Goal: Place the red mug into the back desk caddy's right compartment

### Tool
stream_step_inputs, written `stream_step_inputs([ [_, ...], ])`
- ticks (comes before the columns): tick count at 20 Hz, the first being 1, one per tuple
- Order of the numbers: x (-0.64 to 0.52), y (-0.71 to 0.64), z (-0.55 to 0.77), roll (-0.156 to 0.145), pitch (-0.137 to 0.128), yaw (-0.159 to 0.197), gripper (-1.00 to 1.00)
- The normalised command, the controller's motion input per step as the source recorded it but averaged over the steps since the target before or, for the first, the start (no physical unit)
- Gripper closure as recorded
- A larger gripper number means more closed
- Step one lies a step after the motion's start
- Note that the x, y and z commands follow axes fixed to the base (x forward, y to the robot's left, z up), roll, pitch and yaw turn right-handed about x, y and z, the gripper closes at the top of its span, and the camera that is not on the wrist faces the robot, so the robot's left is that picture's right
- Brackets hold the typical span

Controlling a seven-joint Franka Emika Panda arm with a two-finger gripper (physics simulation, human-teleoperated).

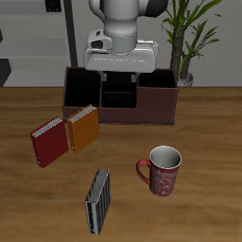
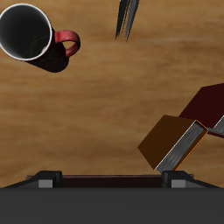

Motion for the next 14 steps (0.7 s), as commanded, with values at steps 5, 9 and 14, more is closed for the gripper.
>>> stream_step_inputs([
  [5, 0.19, 0.19, 0.08, 0.005, -0.045, 0.032, -1.0],
  [9, 0.23, 0.12, 0.07, -0.009, -0.016, 0.006, -1.0],
  [14, 0.28, 0.24, 0.12, -0.005, -0.033, 0.003, -1.0],
])
